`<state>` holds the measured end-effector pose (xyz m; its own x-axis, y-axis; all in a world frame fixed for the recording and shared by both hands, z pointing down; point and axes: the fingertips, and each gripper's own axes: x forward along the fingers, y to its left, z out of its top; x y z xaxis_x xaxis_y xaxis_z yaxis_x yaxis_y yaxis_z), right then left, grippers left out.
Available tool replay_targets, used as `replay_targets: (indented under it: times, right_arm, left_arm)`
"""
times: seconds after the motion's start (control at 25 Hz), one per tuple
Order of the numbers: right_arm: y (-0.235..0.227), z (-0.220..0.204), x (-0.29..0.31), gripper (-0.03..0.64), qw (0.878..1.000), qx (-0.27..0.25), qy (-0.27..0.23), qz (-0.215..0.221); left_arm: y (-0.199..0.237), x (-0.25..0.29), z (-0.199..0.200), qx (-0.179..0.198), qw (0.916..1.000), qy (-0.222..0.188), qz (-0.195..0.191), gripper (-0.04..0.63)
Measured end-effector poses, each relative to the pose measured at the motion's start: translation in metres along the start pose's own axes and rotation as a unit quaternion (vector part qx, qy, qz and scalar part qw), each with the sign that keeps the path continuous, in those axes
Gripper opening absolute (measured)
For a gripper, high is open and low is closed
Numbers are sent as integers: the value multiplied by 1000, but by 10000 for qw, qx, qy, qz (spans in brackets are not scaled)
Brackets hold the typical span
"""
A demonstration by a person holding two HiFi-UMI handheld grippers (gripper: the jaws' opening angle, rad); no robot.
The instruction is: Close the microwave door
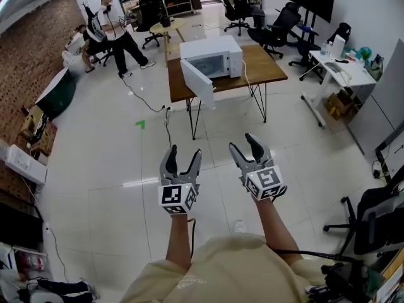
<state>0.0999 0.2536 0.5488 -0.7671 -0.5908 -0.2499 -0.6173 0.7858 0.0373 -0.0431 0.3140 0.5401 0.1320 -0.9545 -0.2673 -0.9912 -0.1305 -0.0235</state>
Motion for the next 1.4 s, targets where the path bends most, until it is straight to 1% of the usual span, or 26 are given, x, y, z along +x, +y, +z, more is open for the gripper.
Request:
replay_targets:
  times: [0.08, 0.2, 0.36, 0.44, 0.48, 0.56, 0.64, 0.72, 0.8, 0.92, 1.0, 1.12, 1.24, 1.4]
  right_arm:
    - [-27, -4, 2, 239, 10000, 5, -21, -48]
    - [-63, -24, 14, 238, 9998, 111, 72, -137]
    - [-116, -55, 27, 236, 9985, 421, 244, -234]
    - [-139, -60, 36, 236, 9981, 497, 314, -191]
    - [-144, -62, 46, 236, 9980, 511, 327, -170]
    - [-150, -71, 78, 236, 9979, 501, 380, -134]
    - [-159, -89, 114, 235, 9976, 435, 526, -93]
    - [-171, -105, 146, 235, 9974, 375, 605, -73]
    - [-177, -105, 178, 235, 9980, 330, 532, -57]
    - [-171, -85, 233, 233, 9994, 183, 306, -1]
    - [-166, -78, 266, 232, 9997, 116, 228, 24]
    - [-154, -83, 308, 232, 9997, 34, 234, 89]
    - [-146, -99, 344, 232, 9990, -21, 396, 229]
    - [-167, -121, 368, 232, 9980, 98, 602, 167]
  left_arm:
    - [-4, 23, -5, 43, 10000, -14, 37, 333]
    - [-1, 59, -16, 124, 9999, -6, 40, 333]
    - [-16, 106, -49, 273, 9992, 275, -139, 328]
    - [-21, 129, -60, 235, 9987, 431, -142, 328]
    - [-15, 141, -64, 198, 9985, 492, -133, 327]
    - [10, 169, -71, 128, 9984, 530, -133, 328]
    - [35, 200, -81, 75, 9987, 470, -161, 327]
    - [52, 228, -92, 121, 9988, 410, -226, 327]
    - [73, 250, -95, 258, 9988, 342, -252, 327]
    - [118, 276, -79, 345, 9991, 106, -229, 327]
    - [145, 292, -68, 283, 9992, -35, -272, 327]
    - [183, 313, -64, 213, 9991, -131, -356, 327]
    - [227, 330, -76, 117, 9997, -41, -191, 322]
    - [246, 349, -99, -88, 9998, 36, -155, 322]
